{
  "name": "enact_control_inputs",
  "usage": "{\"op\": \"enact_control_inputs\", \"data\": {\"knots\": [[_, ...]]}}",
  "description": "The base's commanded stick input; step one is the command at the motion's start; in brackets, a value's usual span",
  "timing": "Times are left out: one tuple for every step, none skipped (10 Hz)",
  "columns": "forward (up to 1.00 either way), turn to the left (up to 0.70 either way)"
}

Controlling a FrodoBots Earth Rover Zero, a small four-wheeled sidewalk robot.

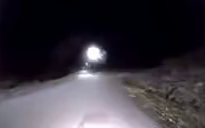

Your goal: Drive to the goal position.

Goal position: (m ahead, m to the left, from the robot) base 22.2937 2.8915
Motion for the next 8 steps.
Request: {"op": "enact_control_inputs", "data": {"knots": [[0.85,0.00],[0.85,0.00],[0.85,0.00],[0.85,0.00],[0.85,0.00],[0.85,0.00],[0.85,0.00],[0.85,0.00]]}}
